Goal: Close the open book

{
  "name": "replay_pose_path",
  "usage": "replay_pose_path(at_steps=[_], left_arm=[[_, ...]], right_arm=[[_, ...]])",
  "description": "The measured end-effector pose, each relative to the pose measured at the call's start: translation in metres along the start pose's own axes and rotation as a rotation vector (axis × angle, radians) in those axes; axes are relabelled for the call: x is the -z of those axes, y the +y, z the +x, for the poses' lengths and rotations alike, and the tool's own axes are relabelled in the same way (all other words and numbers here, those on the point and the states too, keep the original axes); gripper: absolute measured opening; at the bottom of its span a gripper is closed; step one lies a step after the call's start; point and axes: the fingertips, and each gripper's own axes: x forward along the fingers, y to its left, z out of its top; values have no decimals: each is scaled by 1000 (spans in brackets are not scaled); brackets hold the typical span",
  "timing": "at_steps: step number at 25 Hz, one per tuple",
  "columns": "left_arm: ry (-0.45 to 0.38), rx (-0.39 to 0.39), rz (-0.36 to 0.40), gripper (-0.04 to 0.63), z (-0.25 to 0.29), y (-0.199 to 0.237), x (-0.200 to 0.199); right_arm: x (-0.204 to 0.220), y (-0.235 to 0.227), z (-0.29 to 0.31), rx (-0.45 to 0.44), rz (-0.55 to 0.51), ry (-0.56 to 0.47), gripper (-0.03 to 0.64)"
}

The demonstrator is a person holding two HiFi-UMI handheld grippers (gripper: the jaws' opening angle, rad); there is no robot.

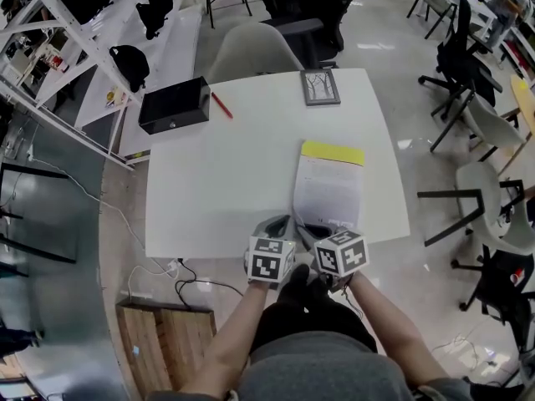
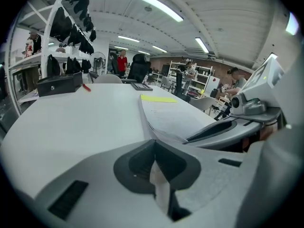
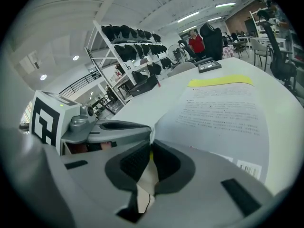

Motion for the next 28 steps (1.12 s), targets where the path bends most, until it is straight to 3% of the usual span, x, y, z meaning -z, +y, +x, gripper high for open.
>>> replay_pose_path(at_steps=[9,14,28], left_arm=[[-38,-27,-26,6,-7,16,-14],[-61,-34,-29,6,-9,19,-25],[-88,-8,26,6,-8,8,-49]], right_arm=[[-5,10,-6,-25,-66,-17,78],[-11,10,-22,-29,-47,-70,80],[-46,-27,-84,136,75,-316,9]])
